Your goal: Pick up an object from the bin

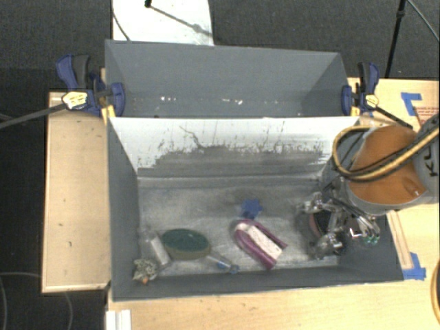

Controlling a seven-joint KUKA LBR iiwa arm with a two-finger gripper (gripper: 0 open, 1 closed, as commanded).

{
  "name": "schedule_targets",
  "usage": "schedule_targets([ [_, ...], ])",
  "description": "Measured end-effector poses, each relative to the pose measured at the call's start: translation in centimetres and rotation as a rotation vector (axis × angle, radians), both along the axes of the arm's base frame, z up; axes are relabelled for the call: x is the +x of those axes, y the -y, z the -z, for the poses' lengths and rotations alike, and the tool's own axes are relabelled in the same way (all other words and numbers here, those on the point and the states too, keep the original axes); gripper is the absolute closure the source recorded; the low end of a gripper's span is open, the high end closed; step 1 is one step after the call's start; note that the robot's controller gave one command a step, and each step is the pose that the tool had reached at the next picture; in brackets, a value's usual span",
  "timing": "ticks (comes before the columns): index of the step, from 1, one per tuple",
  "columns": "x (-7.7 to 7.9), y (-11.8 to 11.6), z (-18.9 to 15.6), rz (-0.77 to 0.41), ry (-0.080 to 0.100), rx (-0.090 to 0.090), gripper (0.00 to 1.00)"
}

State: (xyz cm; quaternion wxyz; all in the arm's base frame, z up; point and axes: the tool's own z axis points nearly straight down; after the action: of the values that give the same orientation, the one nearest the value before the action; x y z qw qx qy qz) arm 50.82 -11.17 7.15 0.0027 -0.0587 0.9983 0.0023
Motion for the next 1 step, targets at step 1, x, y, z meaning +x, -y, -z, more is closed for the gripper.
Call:
schedule_targets([
  [1, 4.29, 1.01, -0.15, -0.061, 0.005, 0.015, 0.0],
])
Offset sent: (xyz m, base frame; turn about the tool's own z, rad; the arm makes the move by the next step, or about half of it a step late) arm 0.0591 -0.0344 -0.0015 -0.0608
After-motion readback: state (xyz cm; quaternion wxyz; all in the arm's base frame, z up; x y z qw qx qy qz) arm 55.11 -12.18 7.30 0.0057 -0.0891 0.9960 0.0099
